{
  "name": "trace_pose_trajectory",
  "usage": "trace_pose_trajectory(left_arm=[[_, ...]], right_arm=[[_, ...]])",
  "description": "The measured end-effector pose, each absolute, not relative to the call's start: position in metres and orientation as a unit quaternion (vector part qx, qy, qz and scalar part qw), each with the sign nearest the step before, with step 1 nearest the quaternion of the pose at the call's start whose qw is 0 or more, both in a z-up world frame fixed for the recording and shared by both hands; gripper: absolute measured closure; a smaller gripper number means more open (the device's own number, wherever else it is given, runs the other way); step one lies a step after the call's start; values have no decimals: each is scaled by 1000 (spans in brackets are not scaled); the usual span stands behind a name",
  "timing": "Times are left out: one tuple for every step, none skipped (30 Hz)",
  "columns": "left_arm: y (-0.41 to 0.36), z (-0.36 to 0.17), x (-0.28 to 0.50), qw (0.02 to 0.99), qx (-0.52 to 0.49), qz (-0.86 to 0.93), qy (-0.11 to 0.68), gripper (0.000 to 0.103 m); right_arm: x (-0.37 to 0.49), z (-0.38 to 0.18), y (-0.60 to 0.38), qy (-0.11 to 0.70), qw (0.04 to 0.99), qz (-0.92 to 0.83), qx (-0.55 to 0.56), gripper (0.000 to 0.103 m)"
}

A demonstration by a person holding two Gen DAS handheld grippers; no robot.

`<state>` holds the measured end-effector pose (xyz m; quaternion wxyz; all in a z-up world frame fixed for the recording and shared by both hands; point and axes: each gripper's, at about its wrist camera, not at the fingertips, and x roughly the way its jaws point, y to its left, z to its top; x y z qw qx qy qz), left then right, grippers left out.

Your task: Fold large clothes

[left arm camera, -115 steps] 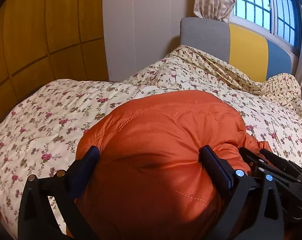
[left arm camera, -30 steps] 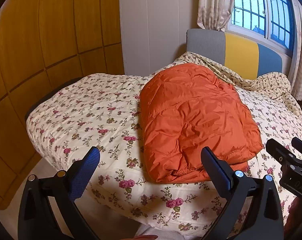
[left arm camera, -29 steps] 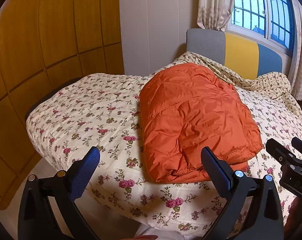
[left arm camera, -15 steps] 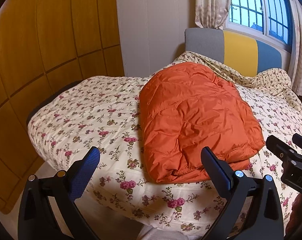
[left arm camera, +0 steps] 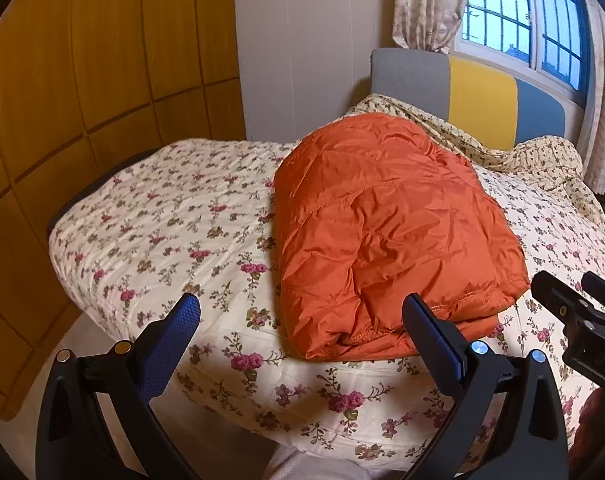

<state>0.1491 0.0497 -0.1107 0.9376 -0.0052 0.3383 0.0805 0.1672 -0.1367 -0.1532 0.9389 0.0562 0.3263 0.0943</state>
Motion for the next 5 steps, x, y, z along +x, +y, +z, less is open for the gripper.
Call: trace_pose_trajectory(left_arm=[[51, -112, 150, 936, -9, 81, 341, 3], [51, -113, 152, 935, -11, 81, 345, 3], [52, -115, 154, 934, -12, 79, 349, 3], [53, -117, 157, 932, -13, 77, 354, 3], [54, -119, 158, 931, -12, 77, 357, 3]], right_arm=[[168, -154, -137, 327, 939, 94, 58, 2], [169, -155, -138, 328, 938, 93, 59, 2], [172, -157, -139, 332, 937, 91, 60, 2], [174, -158, -140, 335, 936, 89, 61, 2], [177, -161, -143, 339, 935, 84, 66, 2]])
